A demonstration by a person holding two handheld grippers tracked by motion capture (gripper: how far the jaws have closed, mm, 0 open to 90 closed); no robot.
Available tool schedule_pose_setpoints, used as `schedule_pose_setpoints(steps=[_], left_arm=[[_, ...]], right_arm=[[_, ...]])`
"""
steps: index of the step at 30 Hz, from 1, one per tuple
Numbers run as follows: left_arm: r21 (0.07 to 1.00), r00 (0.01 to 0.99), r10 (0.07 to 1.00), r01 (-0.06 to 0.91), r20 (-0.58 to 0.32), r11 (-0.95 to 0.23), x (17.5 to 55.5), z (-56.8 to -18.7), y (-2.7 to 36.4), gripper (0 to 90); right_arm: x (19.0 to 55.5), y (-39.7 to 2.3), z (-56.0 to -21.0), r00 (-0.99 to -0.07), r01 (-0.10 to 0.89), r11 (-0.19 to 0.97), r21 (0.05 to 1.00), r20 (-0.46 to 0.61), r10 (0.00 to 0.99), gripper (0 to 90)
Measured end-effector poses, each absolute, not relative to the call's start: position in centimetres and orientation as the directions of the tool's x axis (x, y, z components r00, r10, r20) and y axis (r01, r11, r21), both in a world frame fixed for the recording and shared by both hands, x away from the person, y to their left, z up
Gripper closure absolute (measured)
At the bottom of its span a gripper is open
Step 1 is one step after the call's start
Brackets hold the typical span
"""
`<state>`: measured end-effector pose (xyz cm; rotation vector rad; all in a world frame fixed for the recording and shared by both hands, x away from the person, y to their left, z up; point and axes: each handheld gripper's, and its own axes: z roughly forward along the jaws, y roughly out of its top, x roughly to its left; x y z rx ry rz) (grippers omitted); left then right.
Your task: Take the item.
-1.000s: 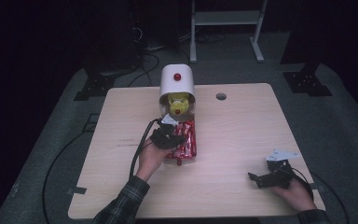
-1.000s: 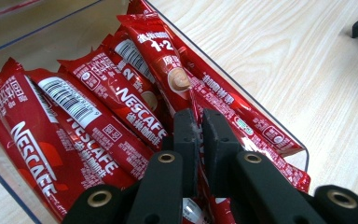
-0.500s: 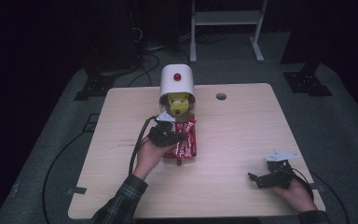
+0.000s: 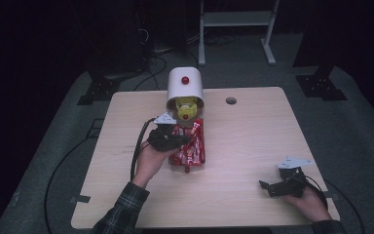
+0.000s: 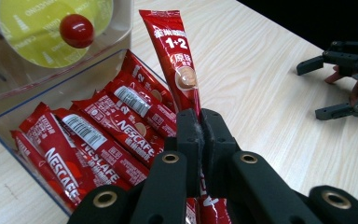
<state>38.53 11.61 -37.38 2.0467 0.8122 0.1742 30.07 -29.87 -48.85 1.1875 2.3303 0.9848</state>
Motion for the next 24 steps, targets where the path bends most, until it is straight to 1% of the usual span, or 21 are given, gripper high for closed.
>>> schedule_pose_setpoints(steps=[9,24], left_arm=[[0.791,0.773,0.611,0.477,-0.17,-0.384,38.2,-37.0,12.7,87.3],[0.8,0.738,0.652,0.492,-0.174,-0.343,37.5,-36.4,15.7,87.3]], right_arm=[[30.1,-29.9,-48.8,-0.591,0.567,0.41,0.715,0.007,0.807,0.3],[30.0,-29.9,-48.8,-0.591,0.567,0.41,0.714,0.007,0.807,0.3]])
